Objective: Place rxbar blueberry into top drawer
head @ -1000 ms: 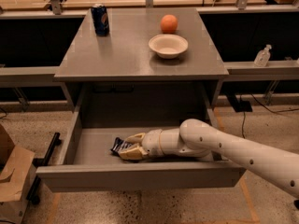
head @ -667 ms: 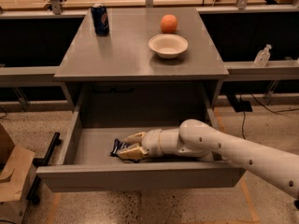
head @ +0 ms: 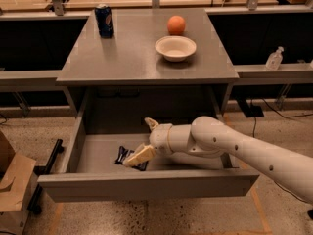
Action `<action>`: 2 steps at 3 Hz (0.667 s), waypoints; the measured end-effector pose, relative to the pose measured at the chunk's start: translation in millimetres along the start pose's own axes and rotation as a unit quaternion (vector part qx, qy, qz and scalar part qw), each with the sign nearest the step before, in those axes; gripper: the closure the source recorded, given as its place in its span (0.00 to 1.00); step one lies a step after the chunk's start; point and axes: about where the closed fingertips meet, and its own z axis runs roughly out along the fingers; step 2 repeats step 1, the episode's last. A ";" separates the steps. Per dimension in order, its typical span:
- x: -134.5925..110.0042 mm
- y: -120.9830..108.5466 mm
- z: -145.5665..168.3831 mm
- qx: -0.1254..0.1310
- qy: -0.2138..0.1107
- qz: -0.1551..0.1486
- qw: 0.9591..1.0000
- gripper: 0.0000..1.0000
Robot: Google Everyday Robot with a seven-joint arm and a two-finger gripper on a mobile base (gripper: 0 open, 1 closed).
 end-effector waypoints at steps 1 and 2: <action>-3.8 -0.4 -0.9 0.002 -0.001 -0.004 1.000 0.00; -3.8 -0.4 -0.9 0.002 -0.001 -0.004 1.000 0.00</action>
Offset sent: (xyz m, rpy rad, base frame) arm 0.0000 0.0000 0.0000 0.0000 0.0000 0.0000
